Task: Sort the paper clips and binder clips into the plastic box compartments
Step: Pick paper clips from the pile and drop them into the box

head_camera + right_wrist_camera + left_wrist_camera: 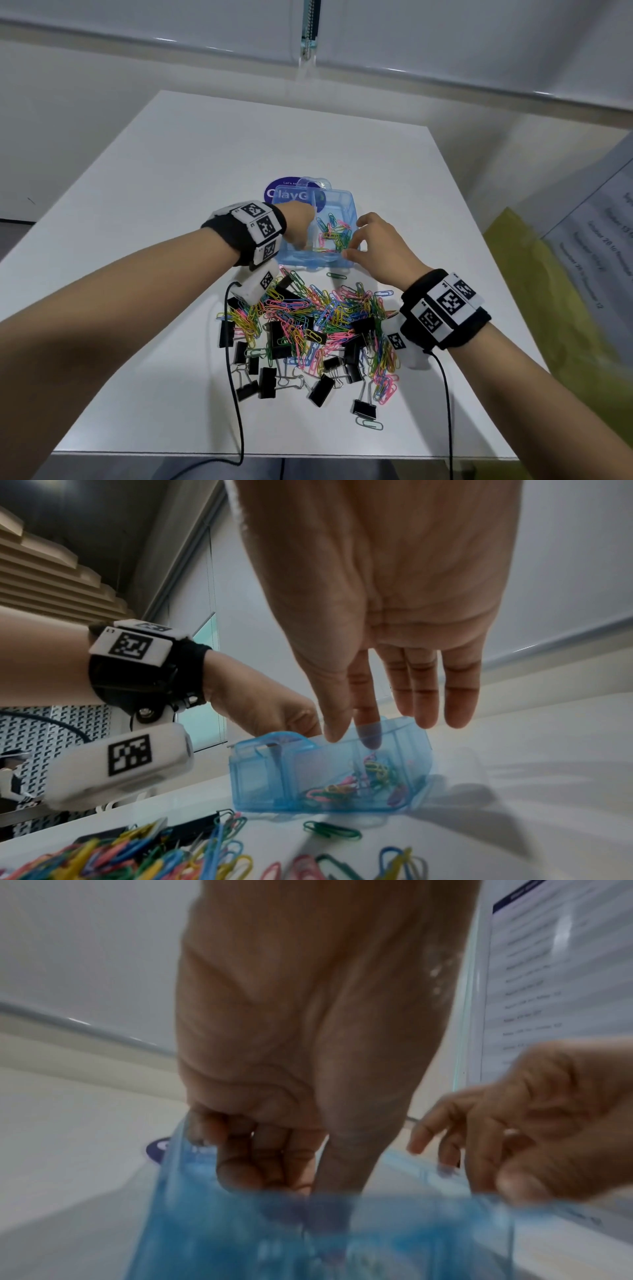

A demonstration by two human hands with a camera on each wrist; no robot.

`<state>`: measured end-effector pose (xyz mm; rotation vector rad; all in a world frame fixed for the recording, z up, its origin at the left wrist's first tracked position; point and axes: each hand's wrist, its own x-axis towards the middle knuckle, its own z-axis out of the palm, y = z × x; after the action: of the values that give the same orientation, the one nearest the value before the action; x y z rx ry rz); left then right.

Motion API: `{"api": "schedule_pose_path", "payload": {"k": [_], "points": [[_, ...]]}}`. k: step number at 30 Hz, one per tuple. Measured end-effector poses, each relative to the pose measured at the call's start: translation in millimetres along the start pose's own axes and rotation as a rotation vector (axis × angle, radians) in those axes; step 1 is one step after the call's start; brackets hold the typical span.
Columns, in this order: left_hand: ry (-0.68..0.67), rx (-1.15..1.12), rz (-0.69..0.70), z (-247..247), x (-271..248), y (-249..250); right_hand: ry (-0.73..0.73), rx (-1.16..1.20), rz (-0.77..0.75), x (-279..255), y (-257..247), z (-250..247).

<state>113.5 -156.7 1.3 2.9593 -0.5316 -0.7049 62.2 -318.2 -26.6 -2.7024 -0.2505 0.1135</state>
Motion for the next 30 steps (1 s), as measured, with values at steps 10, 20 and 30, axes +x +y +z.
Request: {"api": "schedule_pose_path", "payload": {"k": [10, 20, 30], "points": [[0.171, -0.326, 0.080, -33.9, 9.6, 7.6, 0.027, -0.171, -0.051, 2.4, -1.4, 2.2], [0.215, -0.359, -0.238, -10.0, -12.1, -70.0, -0.203, -0.142, -0.226, 4.3, -20.2, 18.7], [0.126, -0.610, -0.175, 9.1, -14.4, -73.8, -0.248, -0.176, -0.172, 1.4, -24.8, 15.5]]}}
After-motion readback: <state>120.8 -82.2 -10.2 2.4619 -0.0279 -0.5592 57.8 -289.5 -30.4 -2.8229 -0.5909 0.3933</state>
